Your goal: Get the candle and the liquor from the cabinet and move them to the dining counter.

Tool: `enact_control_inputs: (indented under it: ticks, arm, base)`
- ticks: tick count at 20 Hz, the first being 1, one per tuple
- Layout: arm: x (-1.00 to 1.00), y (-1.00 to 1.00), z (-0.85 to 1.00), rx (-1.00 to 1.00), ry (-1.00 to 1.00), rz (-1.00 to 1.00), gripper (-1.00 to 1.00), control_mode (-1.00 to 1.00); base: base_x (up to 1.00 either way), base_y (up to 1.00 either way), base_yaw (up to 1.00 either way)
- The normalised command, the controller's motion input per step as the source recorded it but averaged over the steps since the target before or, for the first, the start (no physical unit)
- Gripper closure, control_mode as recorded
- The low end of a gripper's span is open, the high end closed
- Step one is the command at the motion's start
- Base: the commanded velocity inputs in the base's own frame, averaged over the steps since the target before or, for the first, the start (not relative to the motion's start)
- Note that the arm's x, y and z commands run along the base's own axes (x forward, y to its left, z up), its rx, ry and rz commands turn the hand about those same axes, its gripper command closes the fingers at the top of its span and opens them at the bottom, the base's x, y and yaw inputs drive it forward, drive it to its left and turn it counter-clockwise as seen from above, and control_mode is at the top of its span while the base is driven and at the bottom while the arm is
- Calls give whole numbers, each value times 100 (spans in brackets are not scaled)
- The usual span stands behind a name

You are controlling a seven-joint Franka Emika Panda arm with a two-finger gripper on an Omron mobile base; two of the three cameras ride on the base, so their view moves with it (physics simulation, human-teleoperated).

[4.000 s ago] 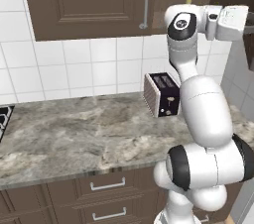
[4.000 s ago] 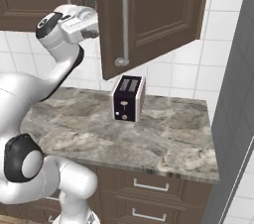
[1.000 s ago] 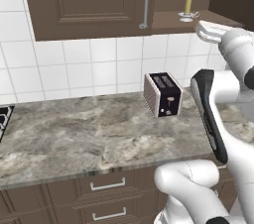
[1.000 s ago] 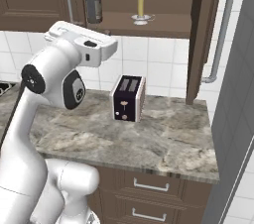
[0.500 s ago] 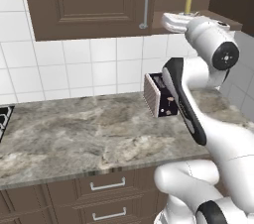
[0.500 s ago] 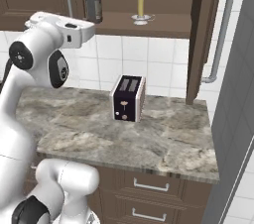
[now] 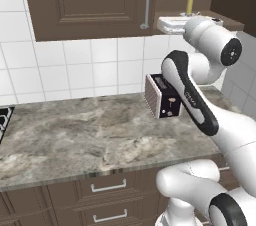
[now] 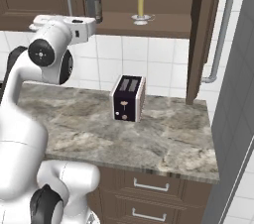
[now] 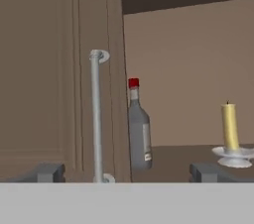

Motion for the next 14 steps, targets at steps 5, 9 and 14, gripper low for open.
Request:
enact_control_inputs:
  ticks: [5, 9, 14]
  arm:
    - [45, 37, 0, -12, -1, -3, -100, -100]
    - [45, 32, 0, -5, -1, -1, -100, -100]
    - [54, 31, 0, 0, 0, 0, -100, -100]
  base:
    - [0, 0, 0]
    - [0, 0, 0]
    - [0, 0, 0]
